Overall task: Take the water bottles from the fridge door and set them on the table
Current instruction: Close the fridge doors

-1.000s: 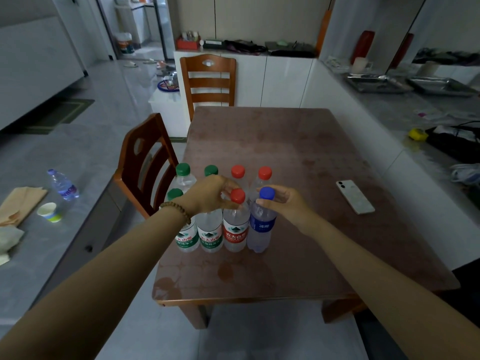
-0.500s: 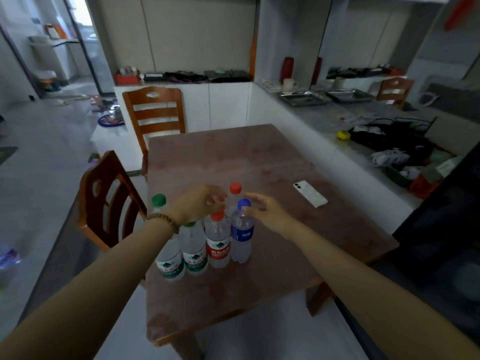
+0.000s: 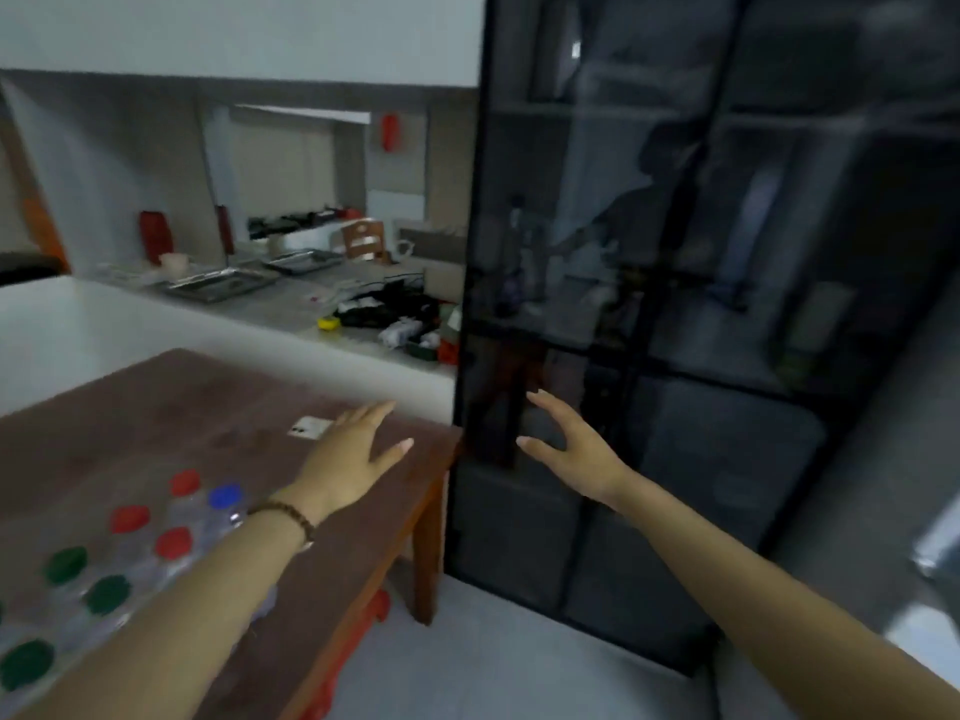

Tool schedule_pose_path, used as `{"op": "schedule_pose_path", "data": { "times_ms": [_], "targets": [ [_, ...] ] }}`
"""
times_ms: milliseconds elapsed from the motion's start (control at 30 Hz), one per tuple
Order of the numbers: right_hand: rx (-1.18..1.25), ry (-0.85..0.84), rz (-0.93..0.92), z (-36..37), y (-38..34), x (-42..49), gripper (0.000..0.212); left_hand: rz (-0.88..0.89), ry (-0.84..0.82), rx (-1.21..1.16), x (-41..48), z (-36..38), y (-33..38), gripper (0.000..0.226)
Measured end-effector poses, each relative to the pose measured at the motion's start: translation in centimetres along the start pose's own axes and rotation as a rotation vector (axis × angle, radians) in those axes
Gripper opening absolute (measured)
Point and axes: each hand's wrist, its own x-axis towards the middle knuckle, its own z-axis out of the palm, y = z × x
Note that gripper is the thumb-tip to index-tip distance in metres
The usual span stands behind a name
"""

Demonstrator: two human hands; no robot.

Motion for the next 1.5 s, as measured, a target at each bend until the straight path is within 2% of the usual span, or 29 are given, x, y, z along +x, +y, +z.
{"op": "schedule_pose_path", "data": {
  "times_ms": [300, 533, 633, 767, 900, 1133, 1333, 1500],
  "targets": [
    [-0.615, 0.474, 0.063, -18.8, -0.9, -19.2, 0.067, 0.442, -0.072, -0.187, 2.0, 4.8, 22.7, 0.068],
    [-1.023, 0.677, 0.066, -26.6, -2.9, -32.8, 0.069, 0.75, -0.071, -0.306, -2.2, 6.9, 40.7, 0.066],
    [-1.125, 0.76, 0.079, -29.0, -2.5, -37.4, 0.072, 0.857, -0.079, -0.339, -5.0, 7.9, 46.9, 0.069],
    [-1.096, 0.795, 0.181, -32.1, -1.1, -41.6, 0.08, 0.949, -0.116, -0.266, -8.8, 9.3, 52.9, 0.069],
    [-1.039, 0.733, 0.254, -34.3, 0.9, -43.0, 0.084, 0.97, -0.185, -0.218, -10.3, 11.3, 56.0, 0.069],
    [-1.005, 0.662, 0.24, -36.3, 4.6, -43.8, 0.076, 0.952, -0.2, -0.262, -10.2, 13.4, 58.9, 0.073],
    [-0.933, 0.785, 0.162, -38.1, 7.4, -45.5, 0.071, 1.13, -0.094, -0.177, -8.5, 15.2, 61.7, 0.076],
    [-0.701, 0.926, 0.131, -41.0, 10.6, -47.5, 0.071, 1.276, -0.016, -0.128, -7.3, 17.7, 67.2, 0.073]
  ]
}}
